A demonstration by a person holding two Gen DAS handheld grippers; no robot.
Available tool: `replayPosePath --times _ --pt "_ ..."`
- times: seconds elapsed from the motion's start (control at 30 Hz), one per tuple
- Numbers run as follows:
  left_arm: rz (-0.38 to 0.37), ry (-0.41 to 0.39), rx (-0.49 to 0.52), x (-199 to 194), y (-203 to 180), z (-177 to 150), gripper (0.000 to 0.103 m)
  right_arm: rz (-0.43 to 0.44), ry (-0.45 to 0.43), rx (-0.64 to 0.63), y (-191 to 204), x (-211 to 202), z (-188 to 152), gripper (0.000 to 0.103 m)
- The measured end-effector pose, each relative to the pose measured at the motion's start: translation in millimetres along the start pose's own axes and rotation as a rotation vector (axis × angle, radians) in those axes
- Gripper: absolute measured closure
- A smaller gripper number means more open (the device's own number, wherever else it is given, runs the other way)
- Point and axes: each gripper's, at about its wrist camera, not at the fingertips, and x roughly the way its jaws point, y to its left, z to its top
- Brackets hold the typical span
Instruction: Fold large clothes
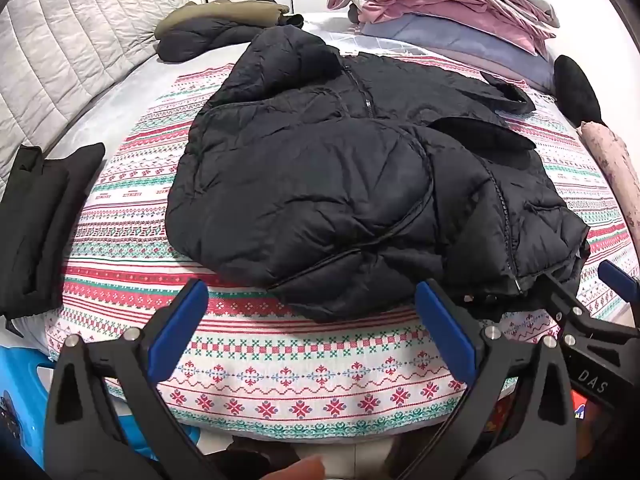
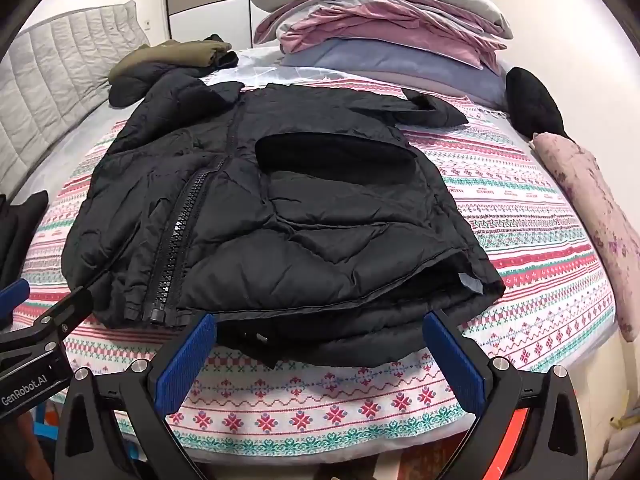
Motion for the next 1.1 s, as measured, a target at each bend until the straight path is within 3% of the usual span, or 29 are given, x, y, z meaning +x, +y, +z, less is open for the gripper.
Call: replayPosePath --times 0.63,1.1 --pt "-0.004 0.002 0.001 3 3 -2 0.000 0.007 0.005 0.004 0 0 0 0.000" --pt "-0.041 -0.036 -0.013 -4 2 3 0.000 0.131 0.033 0.061 -16 -9 6 0.000"
